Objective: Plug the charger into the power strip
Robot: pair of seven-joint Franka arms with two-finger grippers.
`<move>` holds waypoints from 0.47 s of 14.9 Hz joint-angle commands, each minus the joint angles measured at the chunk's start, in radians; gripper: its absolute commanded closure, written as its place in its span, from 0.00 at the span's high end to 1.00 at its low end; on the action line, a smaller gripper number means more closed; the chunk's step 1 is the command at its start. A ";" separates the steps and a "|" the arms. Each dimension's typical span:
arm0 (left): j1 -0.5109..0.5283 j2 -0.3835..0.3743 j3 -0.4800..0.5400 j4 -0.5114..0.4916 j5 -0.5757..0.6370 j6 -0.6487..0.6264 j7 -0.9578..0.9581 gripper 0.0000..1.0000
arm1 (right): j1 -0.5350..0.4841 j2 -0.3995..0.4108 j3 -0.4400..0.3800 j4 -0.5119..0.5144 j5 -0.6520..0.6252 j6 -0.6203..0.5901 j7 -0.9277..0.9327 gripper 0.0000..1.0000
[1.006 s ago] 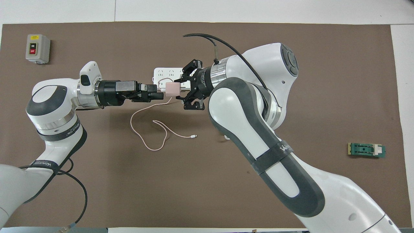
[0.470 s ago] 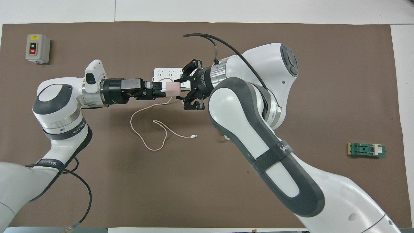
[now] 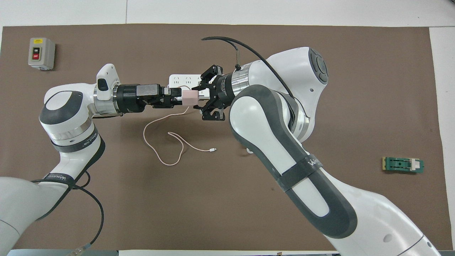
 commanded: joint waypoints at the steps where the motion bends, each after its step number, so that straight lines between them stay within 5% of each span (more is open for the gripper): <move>1: -0.027 0.017 0.011 0.017 -0.025 0.021 0.010 1.00 | -0.007 0.013 0.004 0.024 0.015 -0.003 0.015 0.00; 7: -0.028 0.017 0.011 0.014 -0.025 0.026 0.012 0.94 | -0.010 0.013 0.004 0.024 0.015 -0.005 0.015 0.00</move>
